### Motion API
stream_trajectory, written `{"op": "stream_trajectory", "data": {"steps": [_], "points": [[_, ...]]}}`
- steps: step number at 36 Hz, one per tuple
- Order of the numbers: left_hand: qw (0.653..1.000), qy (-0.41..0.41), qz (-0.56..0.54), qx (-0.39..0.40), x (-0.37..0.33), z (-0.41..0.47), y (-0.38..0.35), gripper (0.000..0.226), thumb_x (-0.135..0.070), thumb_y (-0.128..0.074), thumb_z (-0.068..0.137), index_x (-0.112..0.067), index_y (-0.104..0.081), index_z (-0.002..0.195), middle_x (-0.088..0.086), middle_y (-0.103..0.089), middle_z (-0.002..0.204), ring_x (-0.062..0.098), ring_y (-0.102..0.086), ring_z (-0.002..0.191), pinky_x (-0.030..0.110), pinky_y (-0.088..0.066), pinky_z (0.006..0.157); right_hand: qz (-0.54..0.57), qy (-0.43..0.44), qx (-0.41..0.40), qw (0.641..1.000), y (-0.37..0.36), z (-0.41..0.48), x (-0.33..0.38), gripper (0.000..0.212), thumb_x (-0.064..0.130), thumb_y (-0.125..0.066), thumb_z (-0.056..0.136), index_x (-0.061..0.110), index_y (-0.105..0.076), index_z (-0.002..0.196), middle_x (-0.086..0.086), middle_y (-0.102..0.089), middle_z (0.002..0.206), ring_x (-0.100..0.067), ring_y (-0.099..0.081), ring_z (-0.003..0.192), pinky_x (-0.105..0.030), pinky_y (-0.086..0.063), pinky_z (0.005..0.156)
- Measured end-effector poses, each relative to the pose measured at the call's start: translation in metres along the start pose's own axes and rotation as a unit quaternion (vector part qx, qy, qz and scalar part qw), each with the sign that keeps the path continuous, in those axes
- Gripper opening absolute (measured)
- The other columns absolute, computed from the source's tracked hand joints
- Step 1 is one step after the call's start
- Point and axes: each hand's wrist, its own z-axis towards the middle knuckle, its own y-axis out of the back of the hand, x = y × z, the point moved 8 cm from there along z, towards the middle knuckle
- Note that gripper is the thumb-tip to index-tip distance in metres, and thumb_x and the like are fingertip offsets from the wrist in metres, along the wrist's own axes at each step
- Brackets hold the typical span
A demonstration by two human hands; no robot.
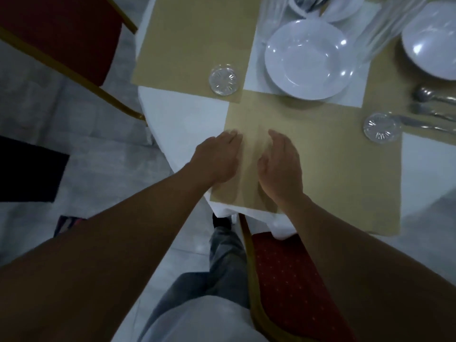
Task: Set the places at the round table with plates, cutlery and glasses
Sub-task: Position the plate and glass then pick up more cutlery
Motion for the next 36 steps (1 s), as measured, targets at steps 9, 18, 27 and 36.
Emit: {"op": "stream_trajectory", "data": {"steps": [9,18,27,36], "points": [[0.997,-0.072,0.020,0.010,-0.015,0.040,0.023,0.063,-0.026,-0.043,0.097,-0.015,-0.020,0.155,0.006,-0.017,0.163,0.021,-0.017,0.150,0.038,-0.023,0.117,0.013,-0.099,-0.013,0.995,0.017,0.003,-0.013,0.063,0.008,-0.056,0.087,0.009,-0.041,0.148,-0.008,-0.050,0.145,-0.025,-0.046,0.135,-0.040,-0.033,0.118],[0.994,-0.112,0.006,0.009,-0.014,0.076,0.049,0.060,-0.025,-0.045,0.097,-0.013,-0.027,0.153,0.007,-0.030,0.158,0.024,-0.027,0.146,0.040,-0.029,0.115,0.005,-0.201,-0.015,0.979,0.021,0.020,-0.025,0.068,0.011,-0.058,0.085,0.008,-0.038,0.151,-0.012,-0.050,0.143,-0.029,-0.048,0.129,-0.040,-0.037,0.109],[0.985,-0.123,-0.111,-0.058,-0.009,0.143,0.085,0.052,-0.018,-0.050,0.092,-0.007,-0.041,0.143,0.015,-0.050,0.129,0.032,-0.046,0.120,0.044,-0.040,0.100,0.115,-0.371,-0.175,0.905,0.056,0.072,-0.065,0.053,0.013,-0.053,0.094,0.008,-0.045,0.146,-0.010,-0.056,0.130,-0.023,-0.054,0.119,-0.029,-0.039,0.100],[0.959,0.024,-0.275,-0.066,0.015,0.210,0.095,0.064,-0.010,-0.047,0.090,-0.011,-0.024,0.150,0.014,-0.027,0.141,0.031,-0.027,0.134,0.035,-0.026,0.111,0.106,-0.422,-0.229,0.871,0.080,0.137,-0.107,0.050,0.024,-0.059,0.098,0.008,-0.049,0.144,-0.010,-0.053,0.134,-0.019,-0.054,0.120,-0.012,-0.028,0.086]]}}
